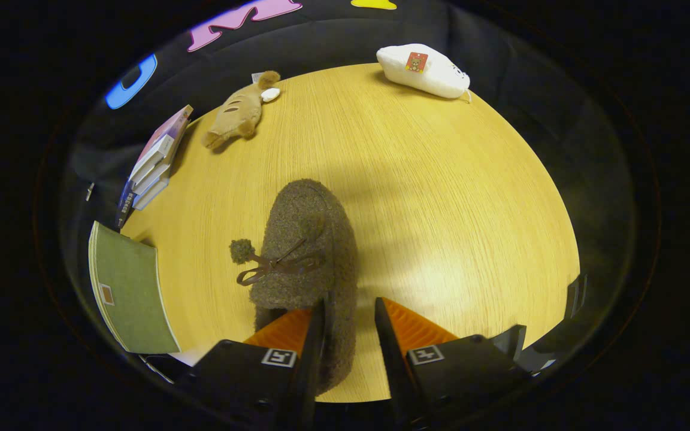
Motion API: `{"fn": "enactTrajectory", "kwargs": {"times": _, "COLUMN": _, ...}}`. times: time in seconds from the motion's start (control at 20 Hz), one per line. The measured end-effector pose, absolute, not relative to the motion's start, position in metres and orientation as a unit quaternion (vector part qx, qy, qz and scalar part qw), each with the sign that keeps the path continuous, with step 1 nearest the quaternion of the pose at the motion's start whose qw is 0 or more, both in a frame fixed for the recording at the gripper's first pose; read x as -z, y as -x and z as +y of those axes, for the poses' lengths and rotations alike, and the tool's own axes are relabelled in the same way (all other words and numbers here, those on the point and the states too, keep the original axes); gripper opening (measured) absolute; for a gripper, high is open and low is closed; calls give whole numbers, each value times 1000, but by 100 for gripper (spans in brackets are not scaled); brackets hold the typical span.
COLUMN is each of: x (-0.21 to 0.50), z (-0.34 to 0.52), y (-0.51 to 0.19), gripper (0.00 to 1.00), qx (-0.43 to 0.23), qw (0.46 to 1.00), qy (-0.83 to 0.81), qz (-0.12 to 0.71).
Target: Open the storage box then place both shoes into the box .Put the left shoe in first, then the right shoe, with the right side of both shoes facing outward in a uniform manner.
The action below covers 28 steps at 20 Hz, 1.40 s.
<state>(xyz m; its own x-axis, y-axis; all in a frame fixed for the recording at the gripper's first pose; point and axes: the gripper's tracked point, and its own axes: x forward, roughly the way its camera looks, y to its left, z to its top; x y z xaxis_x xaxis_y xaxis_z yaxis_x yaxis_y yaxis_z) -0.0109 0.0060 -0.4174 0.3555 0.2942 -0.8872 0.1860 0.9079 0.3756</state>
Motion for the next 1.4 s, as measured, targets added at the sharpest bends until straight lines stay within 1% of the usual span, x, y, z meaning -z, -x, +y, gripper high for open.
{"fn": "enactTrajectory", "kwargs": {"times": 0.05, "x": 420, "z": 10, "y": 14, "gripper": 29, "qx": -43, "qw": 789, "qy": -210, "qz": 577}}
{"fn": "enactTrajectory", "kwargs": {"times": 0.15, "x": 419, "z": 7, "y": 11, "gripper": 8, "qx": -45, "qw": 792, "qy": -202, "qz": 574}}
{"fn": "enactTrajectory", "kwargs": {"times": 0.25, "x": 414, "z": 8, "y": 14, "gripper": 5, "qx": -51, "qw": 796, "qy": -205, "qz": 567}}
{"fn": "enactTrajectory", "kwargs": {"times": 0.45, "x": 390, "z": 9, "y": 20, "gripper": 5, "qx": -47, "qw": 795, "qy": -240, "qz": 555}}
{"fn": "enactTrajectory", "kwargs": {"times": 0.65, "x": 348, "z": 20, "y": 17, "gripper": 5, "qx": -58, "qw": 798, "qy": -276, "qz": 532}}
{"fn": "enactTrajectory", "kwargs": {"times": 0.85, "x": 291, "z": 39, "y": 9, "gripper": 5, "qx": -80, "qw": 807, "qy": -306, "qz": 500}}
{"fn": "enactTrajectory", "kwargs": {"times": 1.1, "x": 210, "z": 87, "y": 0, "gripper": 5, "qx": -123, "qw": 805, "qy": -346, "qz": 465}}
{"fn": "enactTrajectory", "kwargs": {"times": 1.4, "x": 129, "z": 174, "y": -1, "gripper": 5, "qx": -186, "qw": 787, "qy": -381, "qz": 449}}
